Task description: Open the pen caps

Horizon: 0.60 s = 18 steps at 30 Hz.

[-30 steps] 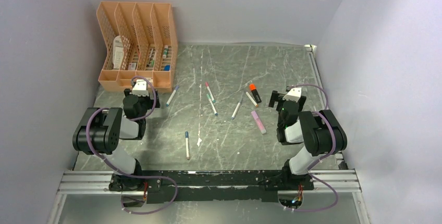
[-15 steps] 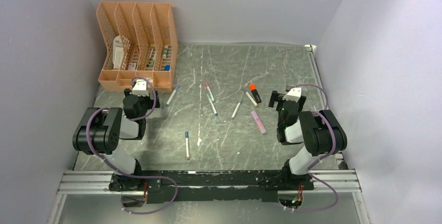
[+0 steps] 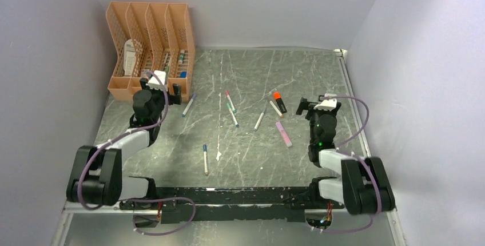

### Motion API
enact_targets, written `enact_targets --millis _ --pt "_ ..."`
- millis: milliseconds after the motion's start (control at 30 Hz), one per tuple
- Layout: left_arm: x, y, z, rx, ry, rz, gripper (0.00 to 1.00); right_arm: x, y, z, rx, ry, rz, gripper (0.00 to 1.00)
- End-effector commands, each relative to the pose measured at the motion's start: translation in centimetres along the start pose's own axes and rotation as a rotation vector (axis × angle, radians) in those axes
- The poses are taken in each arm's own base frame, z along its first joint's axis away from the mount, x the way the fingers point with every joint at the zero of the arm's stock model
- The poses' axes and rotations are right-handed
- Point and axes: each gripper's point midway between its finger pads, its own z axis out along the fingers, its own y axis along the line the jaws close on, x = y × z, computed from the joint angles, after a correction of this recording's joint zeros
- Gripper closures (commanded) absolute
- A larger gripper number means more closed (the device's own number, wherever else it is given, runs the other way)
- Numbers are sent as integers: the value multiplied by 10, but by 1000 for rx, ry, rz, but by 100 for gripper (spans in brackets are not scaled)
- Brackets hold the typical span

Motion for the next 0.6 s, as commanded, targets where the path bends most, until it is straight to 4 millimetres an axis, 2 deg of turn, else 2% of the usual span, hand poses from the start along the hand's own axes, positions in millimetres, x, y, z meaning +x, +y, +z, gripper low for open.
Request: enact_targets --millis 0,200,367,467,567 --pt "-34 -29 -12 141 -36 -55 0 -20 17 -9 -104 12 29 0" --pt "-100 -51 -37 249 -69 -107 0 -81 46 -22 -256 80 144 0" --pt "-158 -61 -60 298 -135 -301 0 -136 76 -43 -417 112 314 0" --pt "-179 -64 -68 296 -138 -528 0 -141 91 -53 -500 260 313 0" --pt "-192 -82 -79 382 -109 -699 0 -118 90 -51 -428 420 393 0"
